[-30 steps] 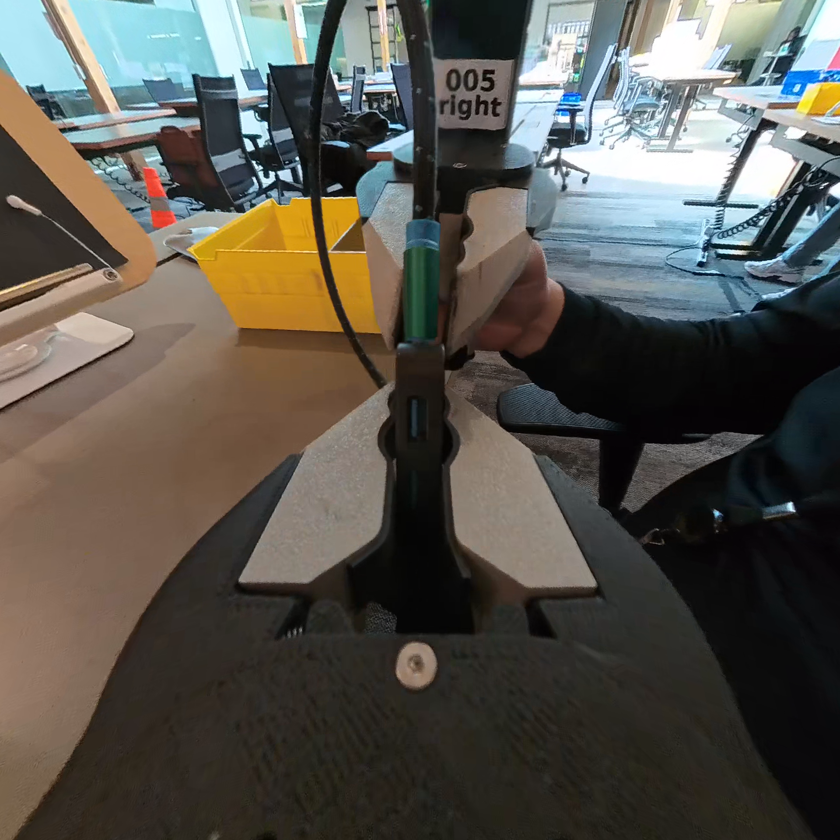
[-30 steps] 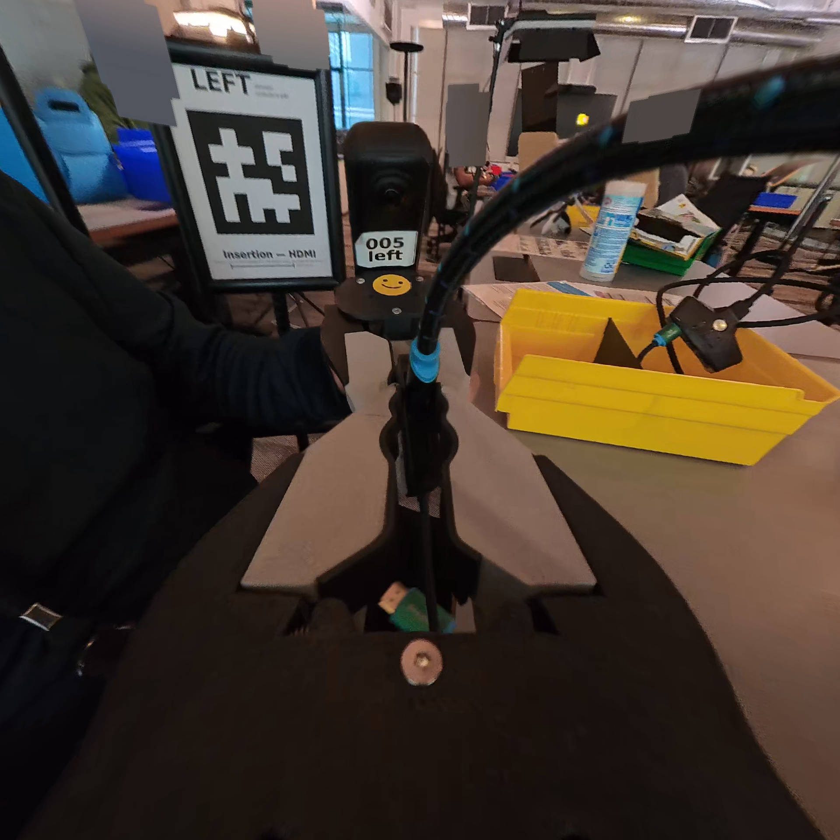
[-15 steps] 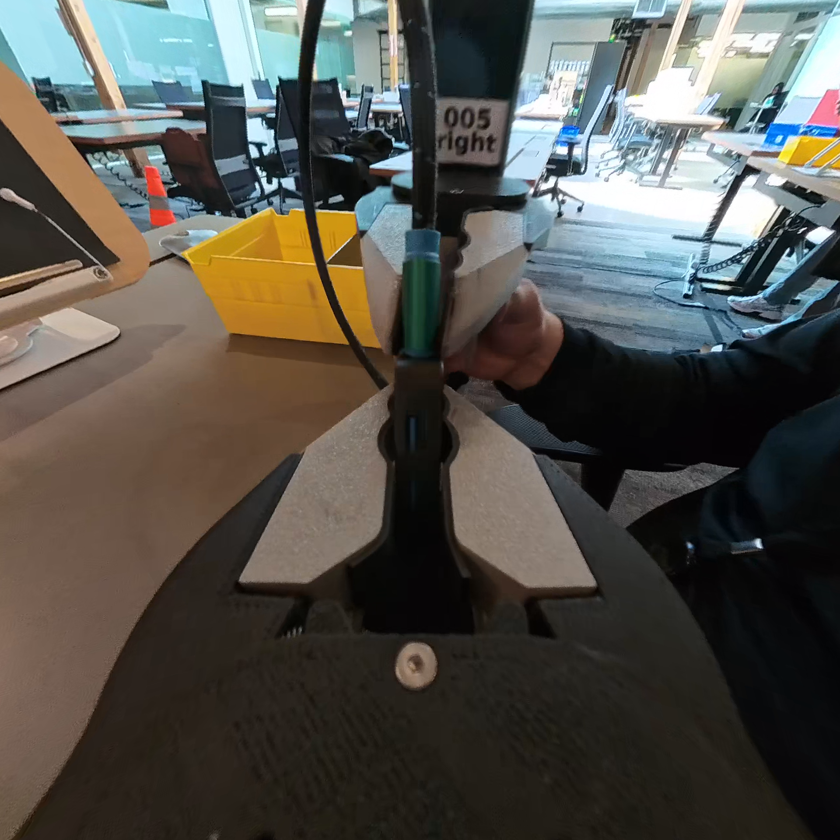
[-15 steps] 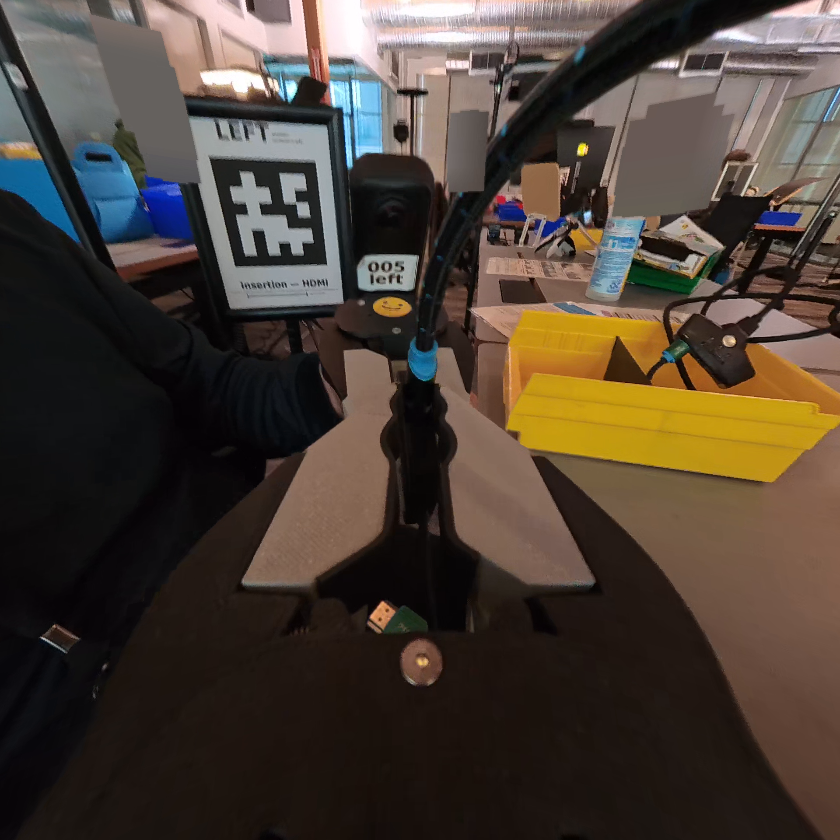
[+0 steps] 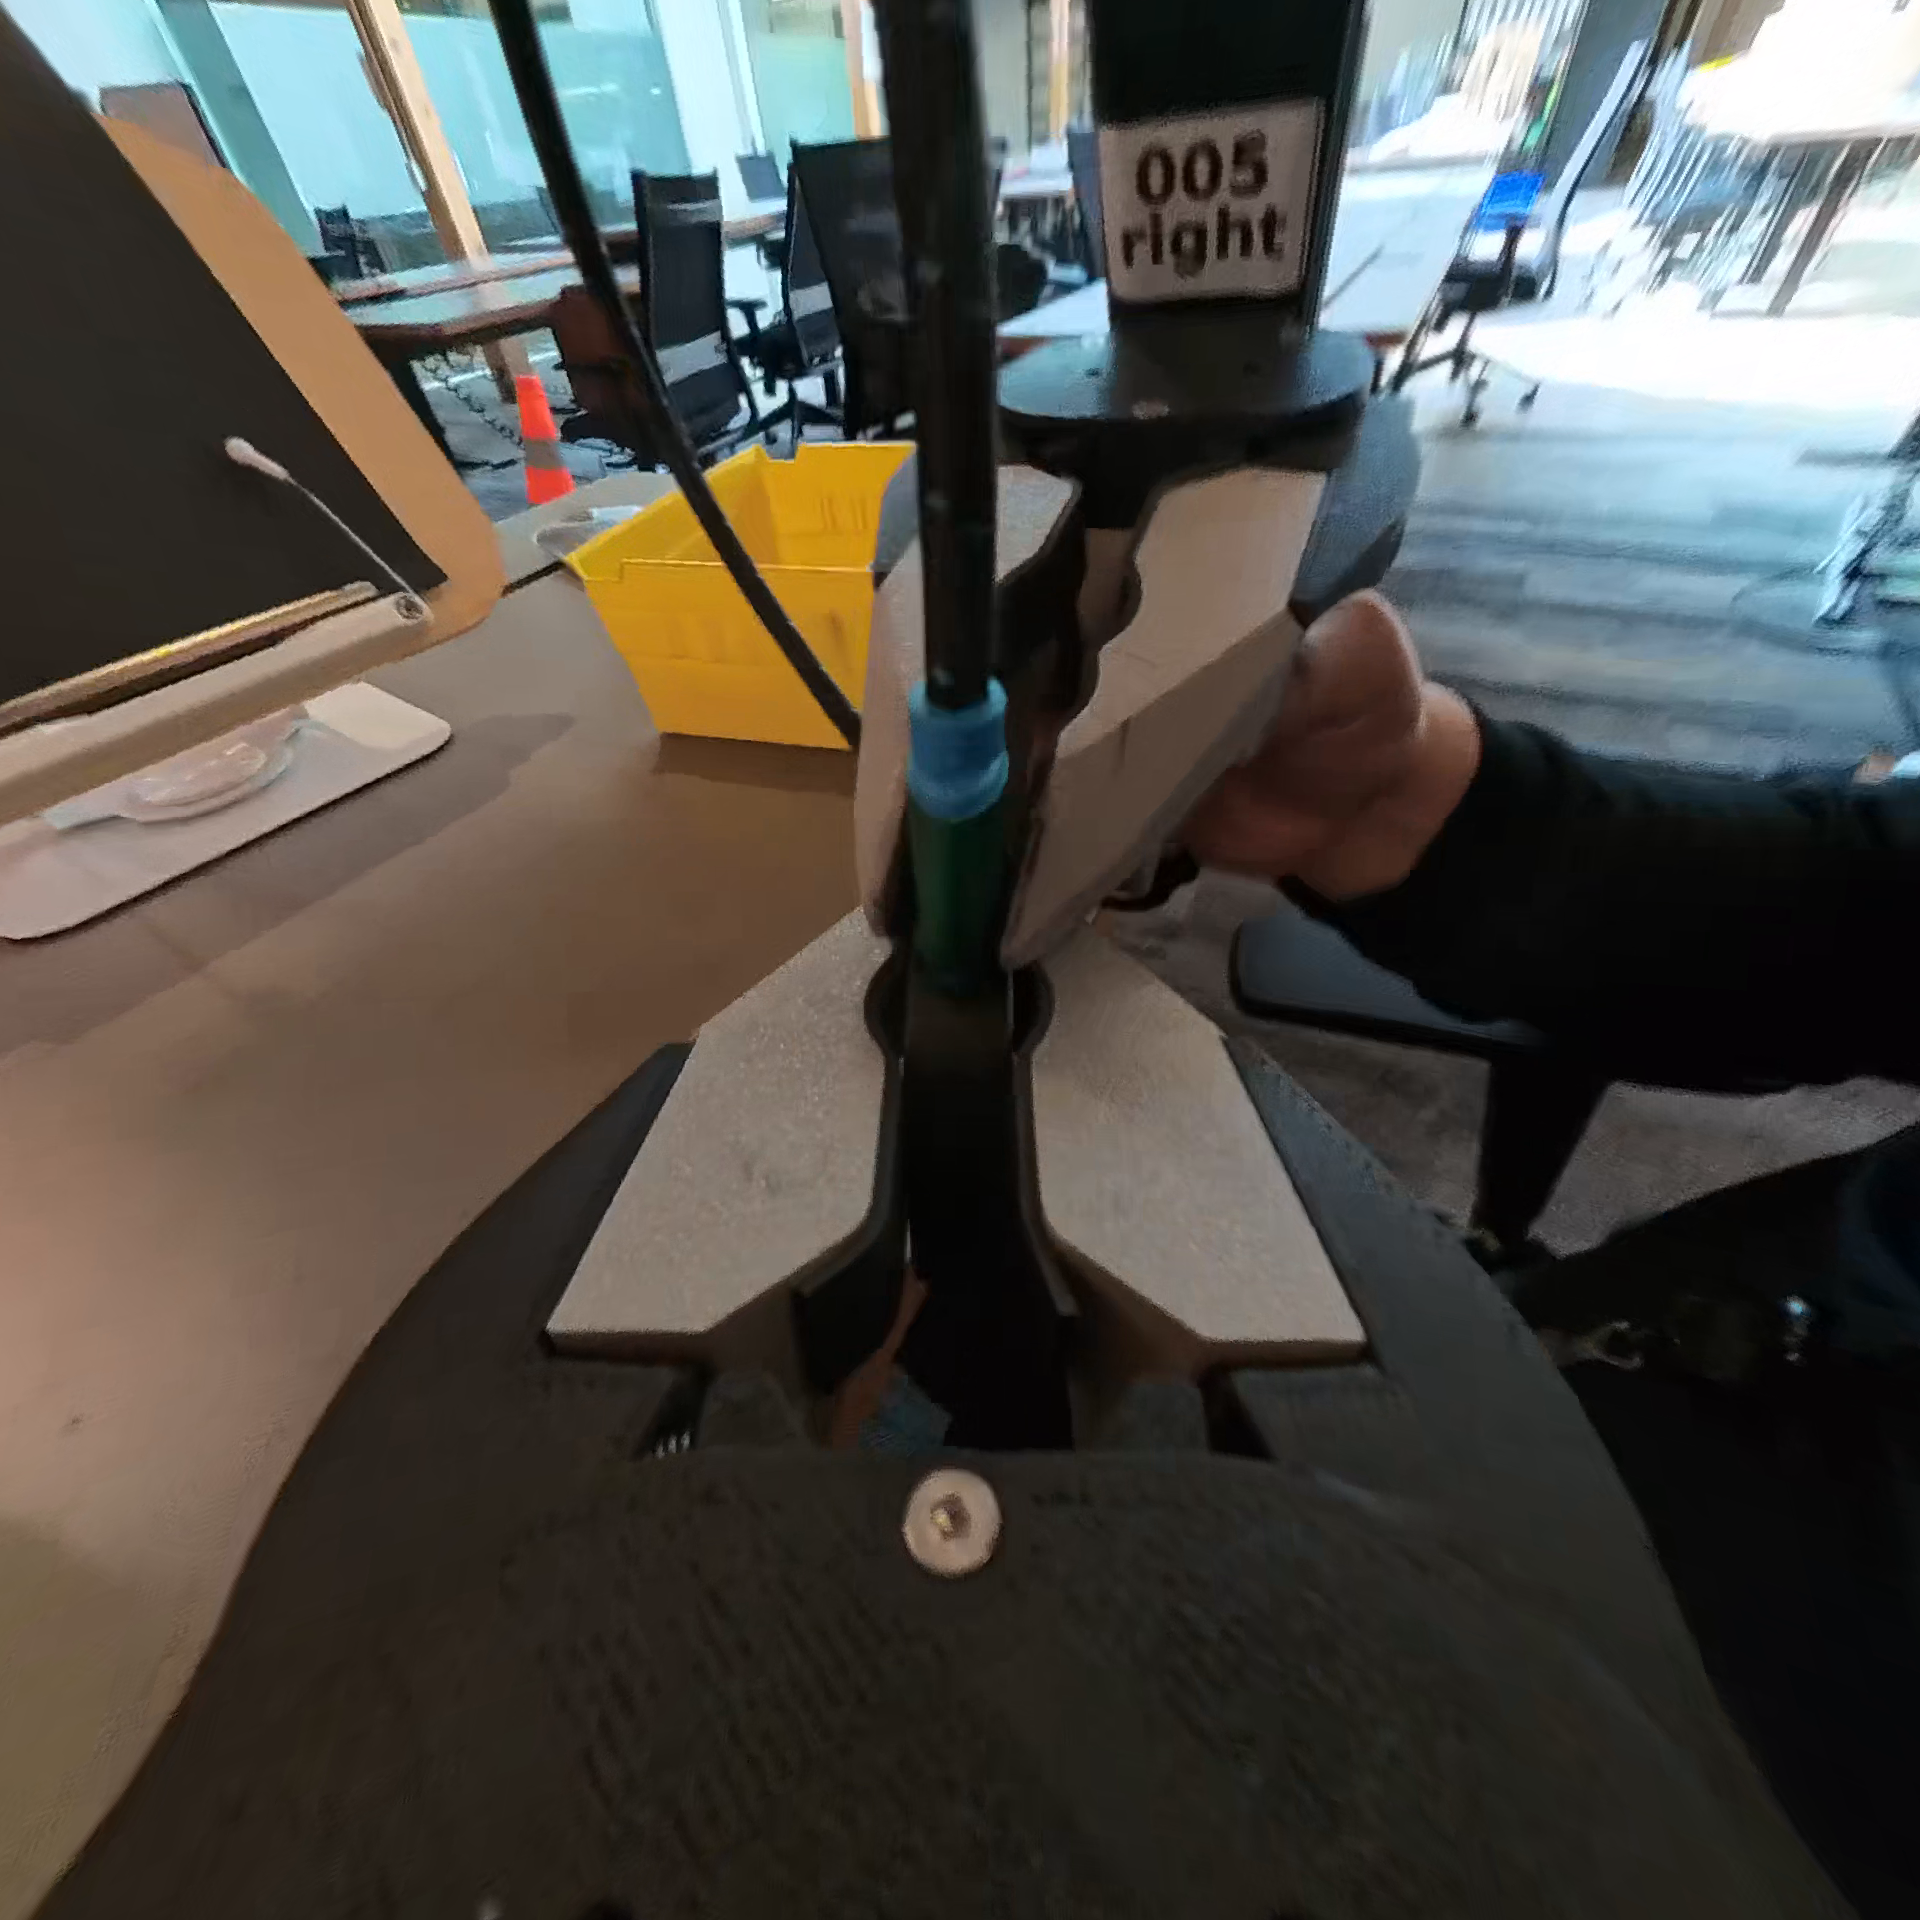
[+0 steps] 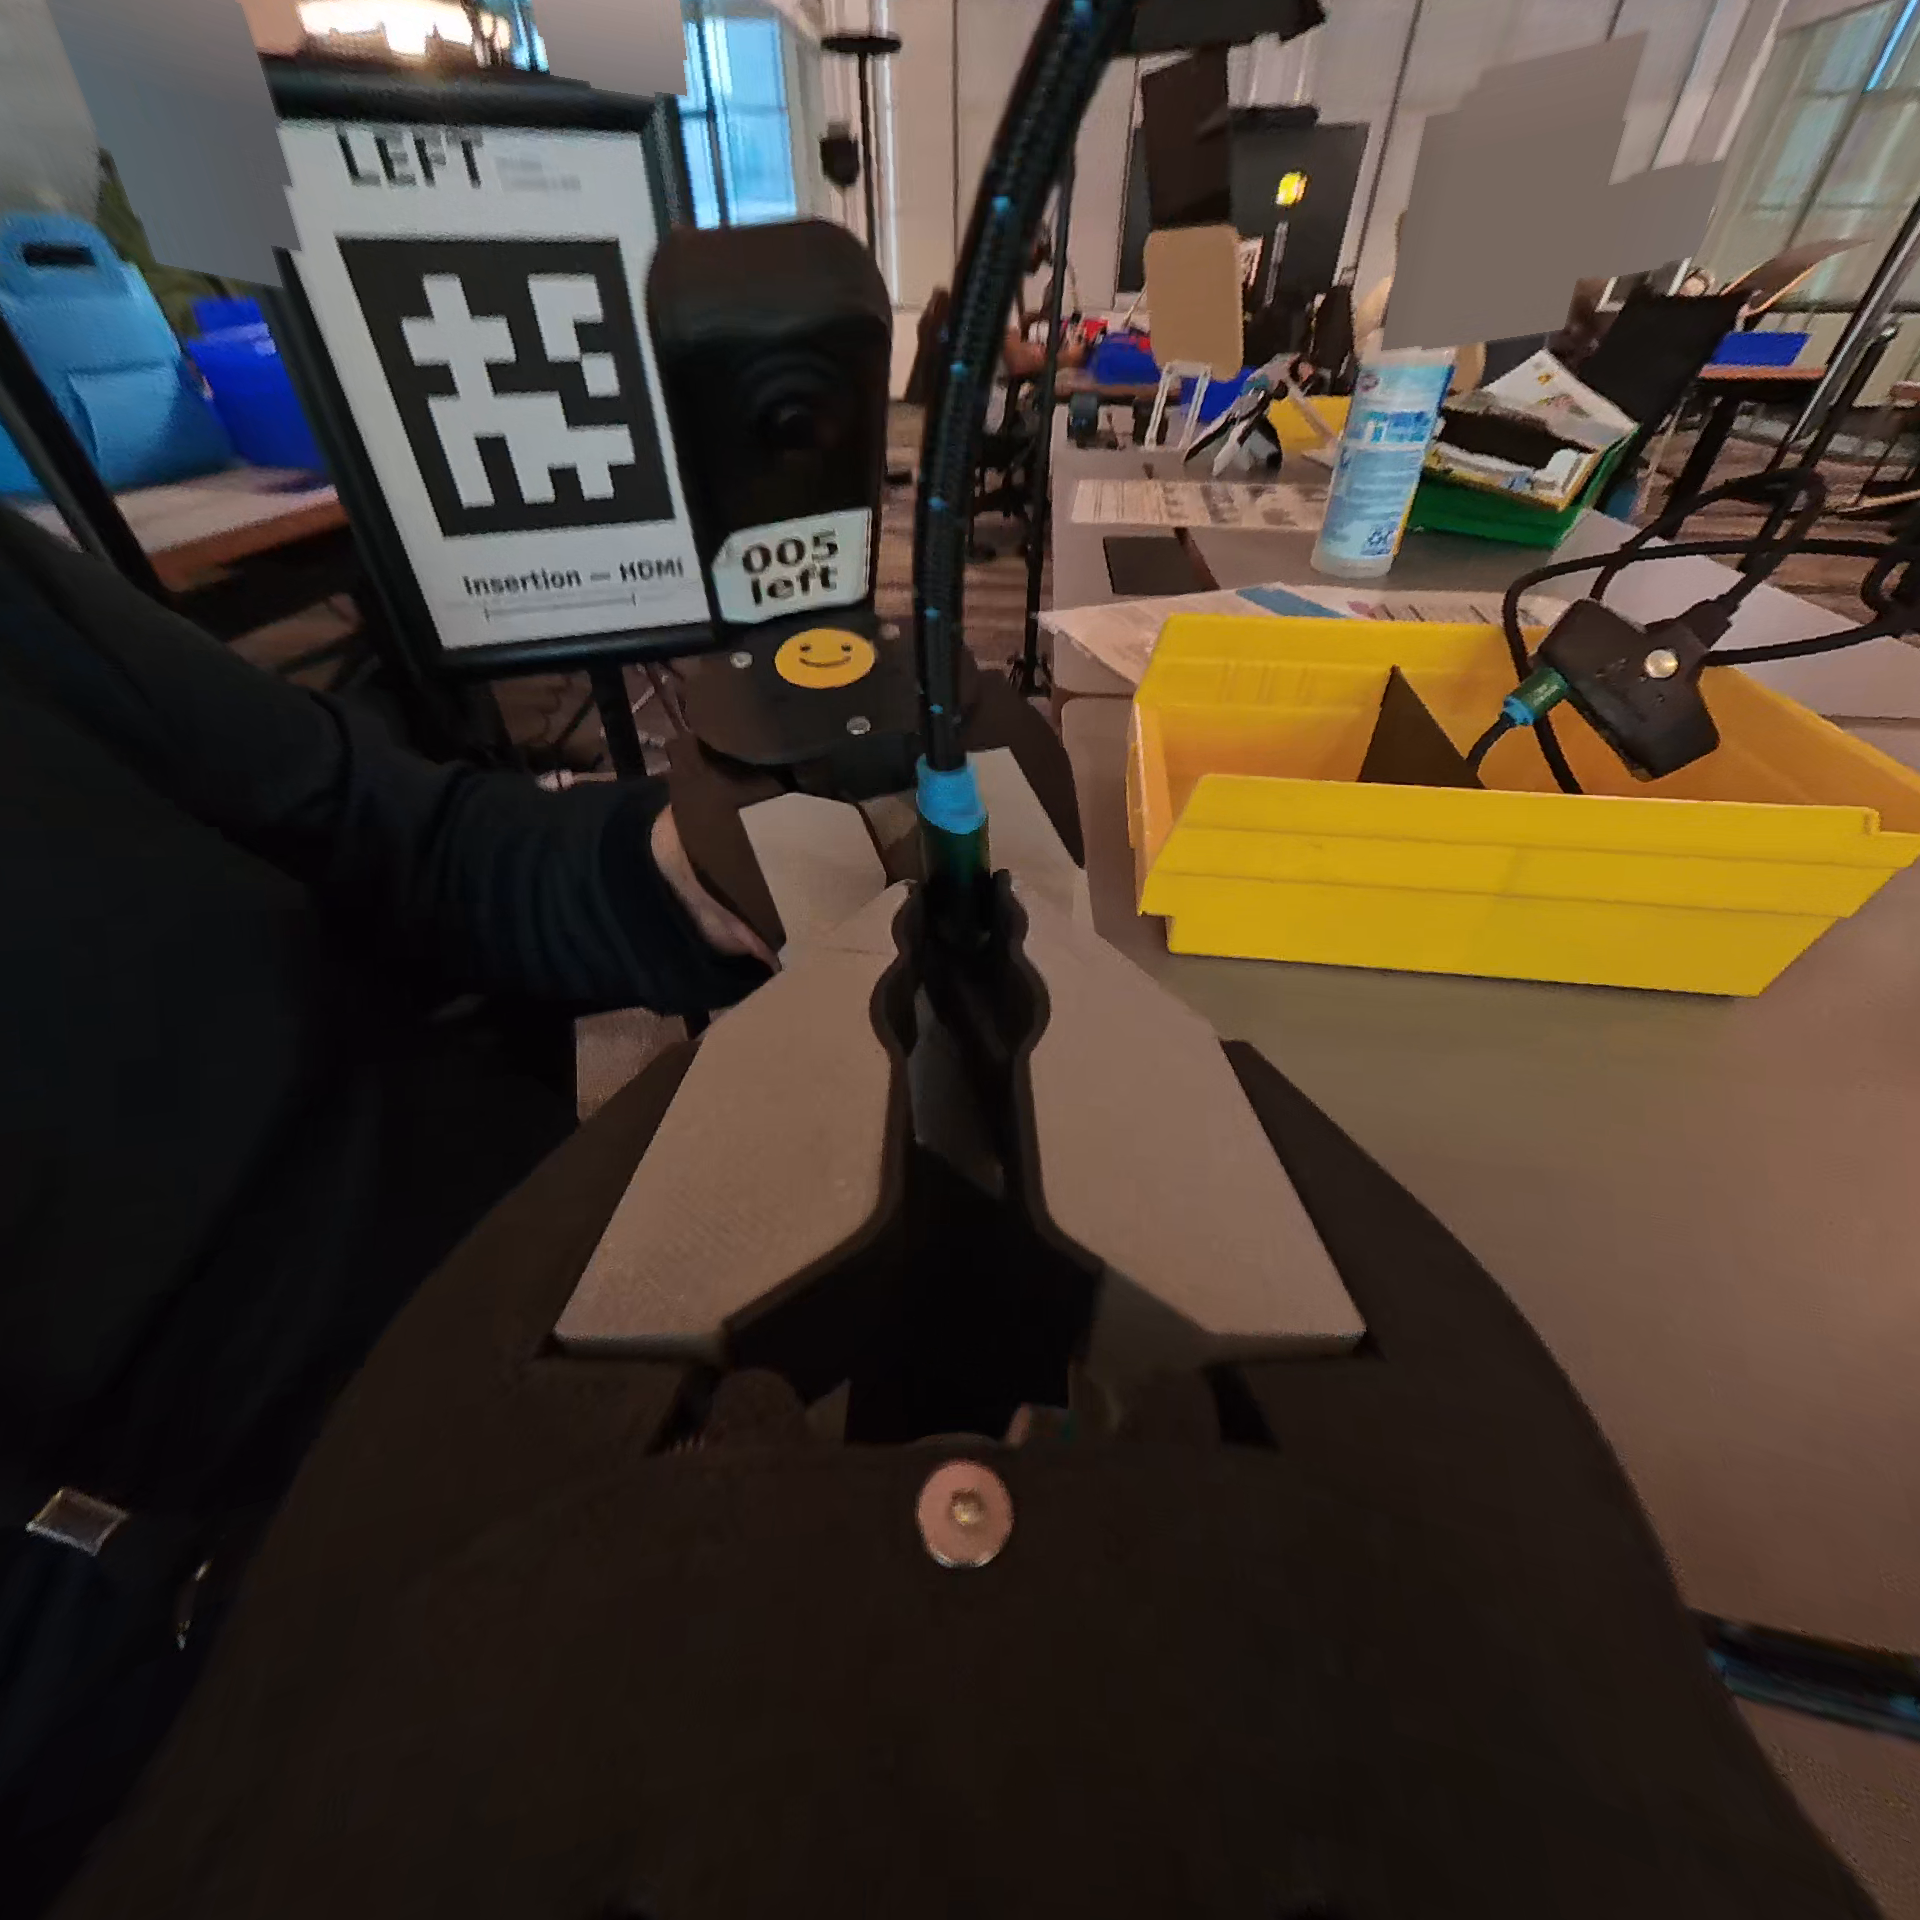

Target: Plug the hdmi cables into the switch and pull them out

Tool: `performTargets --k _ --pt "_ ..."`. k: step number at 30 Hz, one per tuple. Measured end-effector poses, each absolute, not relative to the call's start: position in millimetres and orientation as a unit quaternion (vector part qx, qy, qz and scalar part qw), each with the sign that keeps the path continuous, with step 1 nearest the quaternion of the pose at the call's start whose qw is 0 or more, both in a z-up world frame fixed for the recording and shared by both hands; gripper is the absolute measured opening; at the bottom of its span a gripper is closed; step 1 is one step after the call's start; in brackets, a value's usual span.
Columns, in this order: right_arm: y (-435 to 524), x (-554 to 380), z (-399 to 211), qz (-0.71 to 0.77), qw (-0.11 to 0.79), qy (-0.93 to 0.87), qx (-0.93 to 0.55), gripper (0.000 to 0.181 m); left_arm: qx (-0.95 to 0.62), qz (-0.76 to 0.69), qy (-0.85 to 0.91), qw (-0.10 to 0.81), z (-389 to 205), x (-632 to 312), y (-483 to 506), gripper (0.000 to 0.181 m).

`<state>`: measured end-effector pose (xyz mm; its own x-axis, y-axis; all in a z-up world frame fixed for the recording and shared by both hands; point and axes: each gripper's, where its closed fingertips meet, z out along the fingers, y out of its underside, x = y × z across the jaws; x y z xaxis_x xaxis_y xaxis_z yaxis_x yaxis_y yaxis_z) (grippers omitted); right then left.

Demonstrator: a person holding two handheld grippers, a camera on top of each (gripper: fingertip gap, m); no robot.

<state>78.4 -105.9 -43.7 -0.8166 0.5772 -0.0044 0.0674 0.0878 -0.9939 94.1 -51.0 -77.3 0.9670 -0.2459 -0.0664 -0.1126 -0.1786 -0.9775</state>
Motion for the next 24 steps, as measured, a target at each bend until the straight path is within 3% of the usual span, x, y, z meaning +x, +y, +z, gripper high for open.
performTargets --k 13,24 --pt "-99 80 -15 0.772 0.112 -0.581 -0.234 0.009 -0.743 -0.065 0.105 0.658 -58 95 -57 0.013" --pt "-103 86 -7 0.758 0.105 -0.603 -0.226 0.009 -0.733 -0.071 0.103 0.669 -48 99 -60 0.012"
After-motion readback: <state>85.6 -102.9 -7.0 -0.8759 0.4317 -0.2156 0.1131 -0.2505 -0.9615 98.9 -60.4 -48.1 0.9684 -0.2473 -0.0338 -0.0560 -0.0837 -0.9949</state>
